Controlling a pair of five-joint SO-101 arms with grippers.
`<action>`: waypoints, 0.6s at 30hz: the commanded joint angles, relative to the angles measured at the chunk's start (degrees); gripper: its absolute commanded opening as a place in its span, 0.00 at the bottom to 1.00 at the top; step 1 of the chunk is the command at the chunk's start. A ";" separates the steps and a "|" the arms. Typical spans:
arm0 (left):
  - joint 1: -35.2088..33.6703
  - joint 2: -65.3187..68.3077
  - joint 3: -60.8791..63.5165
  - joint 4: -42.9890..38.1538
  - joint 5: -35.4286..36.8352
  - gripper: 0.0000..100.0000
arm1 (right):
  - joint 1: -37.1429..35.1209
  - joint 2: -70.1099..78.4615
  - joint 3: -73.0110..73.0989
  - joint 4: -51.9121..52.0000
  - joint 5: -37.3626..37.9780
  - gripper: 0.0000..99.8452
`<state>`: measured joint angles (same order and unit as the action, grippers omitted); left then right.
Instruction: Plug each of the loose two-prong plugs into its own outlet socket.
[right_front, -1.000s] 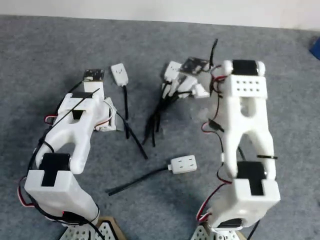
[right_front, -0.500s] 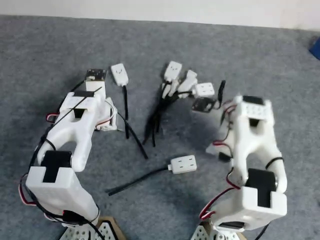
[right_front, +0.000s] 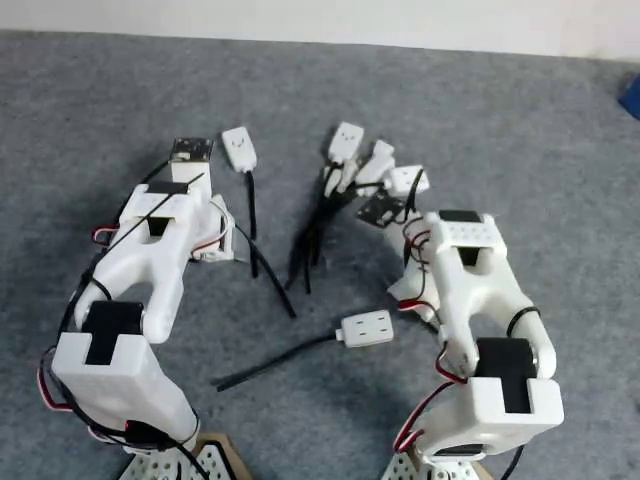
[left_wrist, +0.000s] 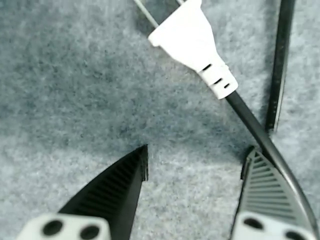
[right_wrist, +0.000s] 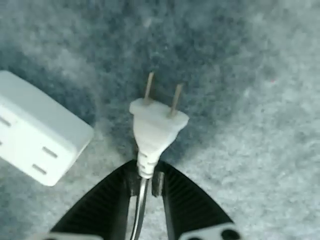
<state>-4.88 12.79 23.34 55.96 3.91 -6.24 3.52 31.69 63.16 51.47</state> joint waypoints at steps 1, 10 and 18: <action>1.10 -0.04 -1.54 -0.44 -0.18 0.31 | -1.10 -0.48 -0.04 -2.51 -0.62 0.01; 1.10 0.04 -1.54 -0.44 -0.18 0.31 | -1.01 -0.57 -0.48 -2.51 -2.11 0.23; 1.10 0.22 -1.54 -0.44 -0.18 0.31 | -2.07 -0.48 -0.66 -2.59 -2.64 0.27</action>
<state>-4.88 12.79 23.34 55.96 3.91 -7.30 3.43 31.87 63.16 49.36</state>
